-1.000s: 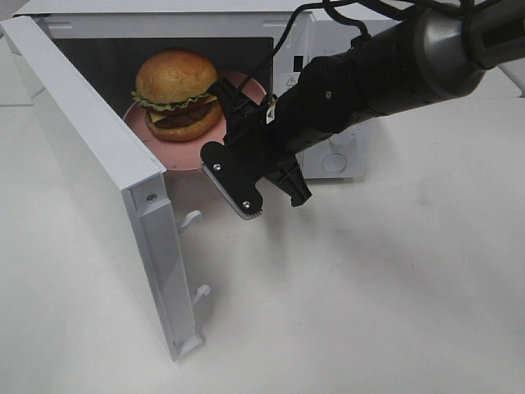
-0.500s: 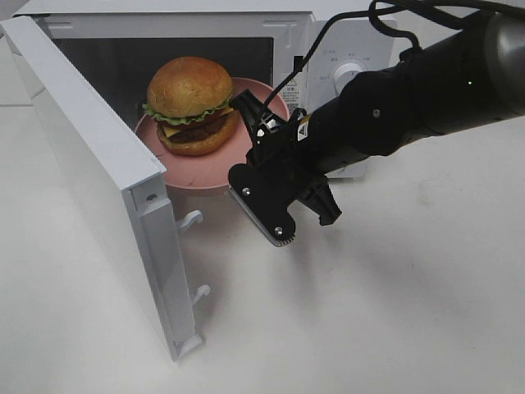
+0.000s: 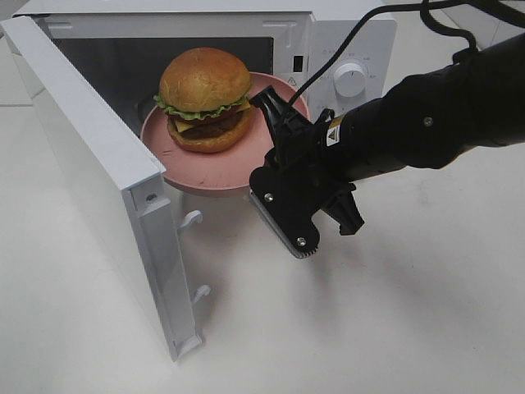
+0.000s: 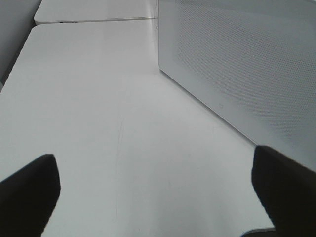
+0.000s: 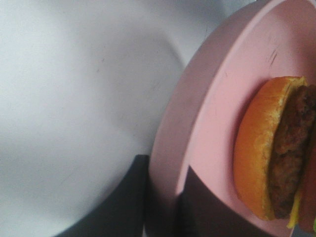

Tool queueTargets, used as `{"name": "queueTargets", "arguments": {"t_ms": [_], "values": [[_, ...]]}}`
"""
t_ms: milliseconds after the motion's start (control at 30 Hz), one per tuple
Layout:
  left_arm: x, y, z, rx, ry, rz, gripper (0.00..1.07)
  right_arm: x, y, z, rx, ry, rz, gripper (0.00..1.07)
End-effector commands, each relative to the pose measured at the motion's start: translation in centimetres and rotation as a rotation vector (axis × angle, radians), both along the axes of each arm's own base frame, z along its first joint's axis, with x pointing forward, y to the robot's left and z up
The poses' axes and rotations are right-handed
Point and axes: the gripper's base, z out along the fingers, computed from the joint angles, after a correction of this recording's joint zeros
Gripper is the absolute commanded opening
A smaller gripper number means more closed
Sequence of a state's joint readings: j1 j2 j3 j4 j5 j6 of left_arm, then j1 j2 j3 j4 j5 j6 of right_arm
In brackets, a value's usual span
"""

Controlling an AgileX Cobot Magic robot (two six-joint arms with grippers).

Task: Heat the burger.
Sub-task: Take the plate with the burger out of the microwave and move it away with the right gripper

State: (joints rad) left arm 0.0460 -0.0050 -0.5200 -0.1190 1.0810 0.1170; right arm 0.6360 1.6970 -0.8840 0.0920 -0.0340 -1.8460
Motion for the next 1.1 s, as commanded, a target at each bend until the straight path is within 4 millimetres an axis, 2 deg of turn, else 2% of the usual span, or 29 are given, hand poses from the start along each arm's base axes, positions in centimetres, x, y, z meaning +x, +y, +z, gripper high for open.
{"name": "queueTargets", "arguments": {"t_ms": [33, 733, 1100], "values": [[-0.2, 0.0, -0.1, -0.001, -0.022, -0.001, 0.98, 0.0, -0.1, 1.6, 0.087, -0.069, -0.038, 0.00], [-0.2, 0.0, -0.1, -0.001, -0.022, -0.001, 0.98, -5.1, -3.8, 1.9, 0.111, 0.004, -0.092, 0.00], [-0.2, 0.0, -0.1, -0.001, -0.022, -0.001, 0.98, -8.8, -6.5, 2.8, 0.158, 0.021, -0.131, 0.00]]}}
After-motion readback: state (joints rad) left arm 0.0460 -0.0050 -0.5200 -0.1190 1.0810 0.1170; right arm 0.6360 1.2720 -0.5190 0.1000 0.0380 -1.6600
